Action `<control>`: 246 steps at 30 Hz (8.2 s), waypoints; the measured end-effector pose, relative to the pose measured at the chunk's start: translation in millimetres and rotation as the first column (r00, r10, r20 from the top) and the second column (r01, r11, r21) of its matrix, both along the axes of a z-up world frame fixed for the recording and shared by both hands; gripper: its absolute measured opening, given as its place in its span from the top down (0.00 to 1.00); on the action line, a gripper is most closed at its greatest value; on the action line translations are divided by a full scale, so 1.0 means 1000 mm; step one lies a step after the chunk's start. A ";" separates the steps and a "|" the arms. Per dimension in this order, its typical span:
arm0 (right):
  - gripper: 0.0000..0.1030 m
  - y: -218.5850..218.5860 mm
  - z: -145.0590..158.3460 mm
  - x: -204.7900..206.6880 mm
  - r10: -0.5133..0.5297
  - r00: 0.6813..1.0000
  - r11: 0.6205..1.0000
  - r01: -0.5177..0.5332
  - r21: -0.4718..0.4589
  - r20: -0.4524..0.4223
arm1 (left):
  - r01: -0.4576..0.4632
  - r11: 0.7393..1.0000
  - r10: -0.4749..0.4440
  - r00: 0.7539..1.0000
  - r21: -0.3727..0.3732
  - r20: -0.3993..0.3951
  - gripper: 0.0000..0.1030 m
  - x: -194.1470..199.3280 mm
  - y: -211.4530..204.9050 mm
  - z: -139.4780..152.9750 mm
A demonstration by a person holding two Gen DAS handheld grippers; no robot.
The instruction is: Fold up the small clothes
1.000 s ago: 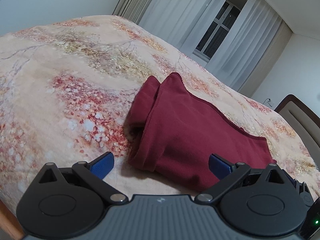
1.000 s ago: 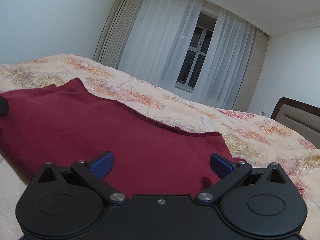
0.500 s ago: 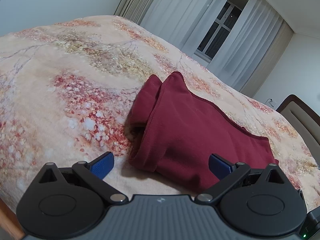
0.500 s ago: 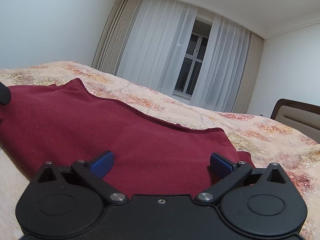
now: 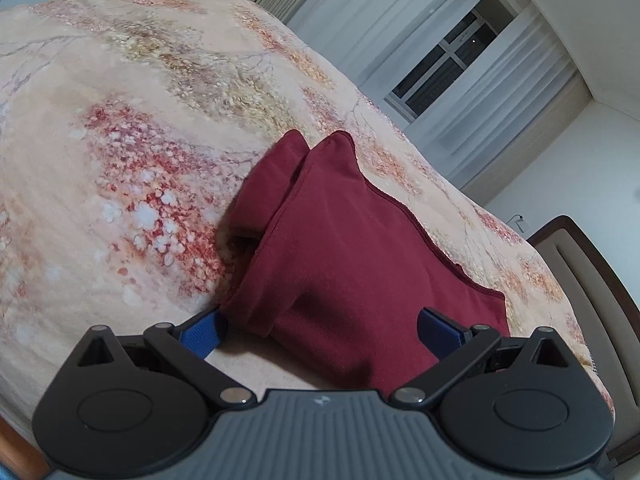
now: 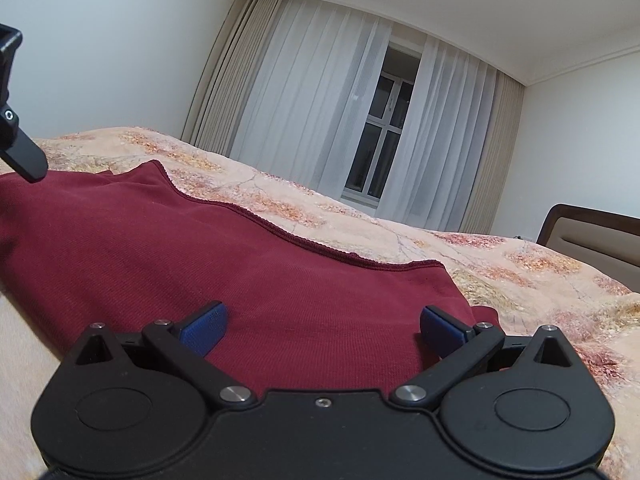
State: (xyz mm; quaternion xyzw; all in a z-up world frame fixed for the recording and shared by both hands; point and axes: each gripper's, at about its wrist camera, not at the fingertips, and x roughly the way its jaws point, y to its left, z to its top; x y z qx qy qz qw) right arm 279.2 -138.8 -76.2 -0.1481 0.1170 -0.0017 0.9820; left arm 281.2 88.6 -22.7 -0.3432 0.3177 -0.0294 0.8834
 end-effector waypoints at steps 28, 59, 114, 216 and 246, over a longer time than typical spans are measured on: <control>0.01 0.003 -0.003 -0.004 -0.008 1.000 1.000 0.009 -0.020 0.029 | -0.147 0.987 0.151 0.987 -0.066 0.055 0.25 -0.007 0.005 -0.011; 0.01 -0.103 0.027 -0.042 -0.115 0.993 0.993 0.115 -0.029 -0.001 | 0.362 0.846 -0.501 0.791 0.392 0.352 0.83 0.059 -0.202 0.112; 0.05 -0.162 0.068 -0.003 0.006 0.965 0.585 0.209 0.784 -0.262 | 0.217 0.942 -0.225 0.974 0.255 0.001 0.00 0.039 -0.144 0.031; 0.01 -0.199 -0.004 -0.010 -0.033 0.999 0.834 0.050 0.549 -0.041 | 0.264 0.913 -0.324 0.933 0.312 0.159 0.01 0.073 -0.162 -0.018; 0.01 -0.189 -0.018 -0.042 -0.095 0.995 0.876 0.093 0.474 -0.019 | 0.305 0.869 -0.374 0.920 0.391 0.114 0.01 0.029 -0.157 -0.009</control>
